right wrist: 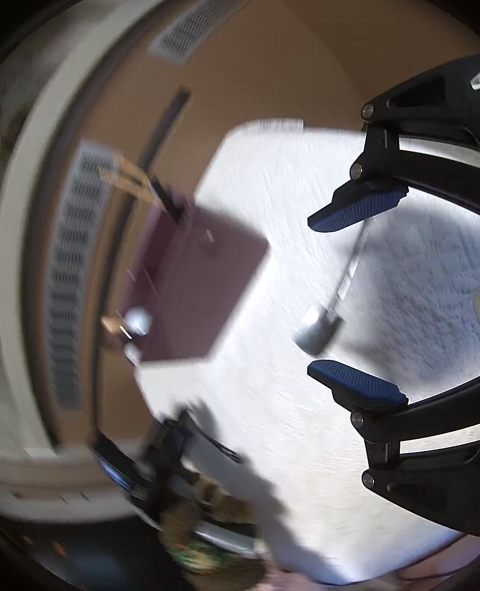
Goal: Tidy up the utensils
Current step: 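Move the open left tool back to a silver spoon on the cloth, then close the left tool on the silver spoon's bowl and lift it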
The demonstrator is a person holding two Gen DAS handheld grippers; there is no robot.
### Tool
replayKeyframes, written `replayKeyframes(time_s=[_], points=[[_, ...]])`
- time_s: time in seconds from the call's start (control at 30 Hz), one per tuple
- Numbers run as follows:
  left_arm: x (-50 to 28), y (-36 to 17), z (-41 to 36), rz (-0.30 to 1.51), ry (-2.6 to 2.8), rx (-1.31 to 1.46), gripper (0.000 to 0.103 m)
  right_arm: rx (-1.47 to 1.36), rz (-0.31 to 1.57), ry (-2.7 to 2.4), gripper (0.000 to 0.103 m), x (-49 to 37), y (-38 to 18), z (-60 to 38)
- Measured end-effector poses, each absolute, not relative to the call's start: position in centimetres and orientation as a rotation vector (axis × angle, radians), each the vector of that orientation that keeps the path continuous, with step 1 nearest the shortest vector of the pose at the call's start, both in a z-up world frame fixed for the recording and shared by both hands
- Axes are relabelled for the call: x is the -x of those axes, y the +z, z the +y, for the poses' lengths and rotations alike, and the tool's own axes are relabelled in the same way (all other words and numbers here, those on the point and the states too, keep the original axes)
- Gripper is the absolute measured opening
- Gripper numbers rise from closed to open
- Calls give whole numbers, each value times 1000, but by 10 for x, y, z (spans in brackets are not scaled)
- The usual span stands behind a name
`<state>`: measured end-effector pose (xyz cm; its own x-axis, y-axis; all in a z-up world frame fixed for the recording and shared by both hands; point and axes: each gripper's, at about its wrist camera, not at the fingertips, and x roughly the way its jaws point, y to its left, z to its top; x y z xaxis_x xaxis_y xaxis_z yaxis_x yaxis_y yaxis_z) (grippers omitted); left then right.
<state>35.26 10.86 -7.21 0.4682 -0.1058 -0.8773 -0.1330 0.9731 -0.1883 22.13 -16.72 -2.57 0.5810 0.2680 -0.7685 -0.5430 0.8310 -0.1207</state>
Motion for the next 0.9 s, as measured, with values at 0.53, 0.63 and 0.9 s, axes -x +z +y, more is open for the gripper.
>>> replayKeyframes(time_s=[0.53,0.63,0.9], points=[[-282,-50,124,1100,-66,163,54,377,999,664,37,-296,-67,-156],[-282,-56,121,1112,-72,161,54,283,1052,619,29,-301,-63,-161],[-317,-56,117,1081,56,282,54,172,907,421,29,-292,-38,-177]])
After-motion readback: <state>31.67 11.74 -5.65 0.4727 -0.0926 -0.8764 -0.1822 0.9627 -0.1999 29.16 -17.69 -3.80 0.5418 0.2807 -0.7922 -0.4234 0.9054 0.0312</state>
